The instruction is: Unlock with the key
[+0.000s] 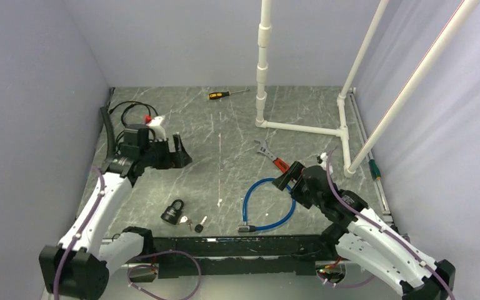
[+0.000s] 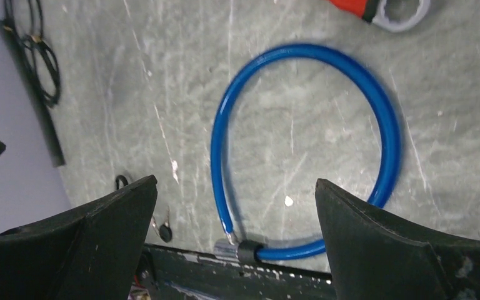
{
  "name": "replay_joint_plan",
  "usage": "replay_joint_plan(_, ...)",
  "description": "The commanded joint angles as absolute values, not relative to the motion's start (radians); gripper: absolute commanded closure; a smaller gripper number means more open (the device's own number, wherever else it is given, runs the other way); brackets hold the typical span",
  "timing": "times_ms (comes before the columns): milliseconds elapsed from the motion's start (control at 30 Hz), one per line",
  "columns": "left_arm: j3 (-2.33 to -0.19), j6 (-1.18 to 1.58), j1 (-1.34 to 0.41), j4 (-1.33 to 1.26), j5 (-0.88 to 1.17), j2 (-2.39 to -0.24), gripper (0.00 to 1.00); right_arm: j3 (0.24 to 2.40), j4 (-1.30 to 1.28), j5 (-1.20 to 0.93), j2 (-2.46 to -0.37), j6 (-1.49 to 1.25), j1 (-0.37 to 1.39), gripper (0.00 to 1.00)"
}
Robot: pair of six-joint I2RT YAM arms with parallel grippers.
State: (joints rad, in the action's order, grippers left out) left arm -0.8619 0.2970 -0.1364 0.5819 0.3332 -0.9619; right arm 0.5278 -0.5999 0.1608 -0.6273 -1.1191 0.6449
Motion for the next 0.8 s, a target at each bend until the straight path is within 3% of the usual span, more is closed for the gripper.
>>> replay_joint_plan(0,-0.910,0.396,-0.272,0.588,0.342,-1.065,0.11,0.508,-0.647,0.262,-0.641,-1.244,0.753,0.01)
replay_joint_plan(200,-0.939,0.556,-0.637,0.542,0.107,-1.179,0.18,0.468,-0.610,0.343,-0.753,-1.373,0.926,0.05)
replay_joint_plan(467,-1.043,0.570,-0.963,0.500,-0.062,-1.417,0.32,0.518,-0.773,0.482,-0.865,-1.535,1.112,0.05)
replay_joint_plan(767,-1.303,0.594,-1.105,0.663,-0.205,-1.785,0.35,0.526,-0.845,0.505,-0.837,-1.585,1.162,0.06)
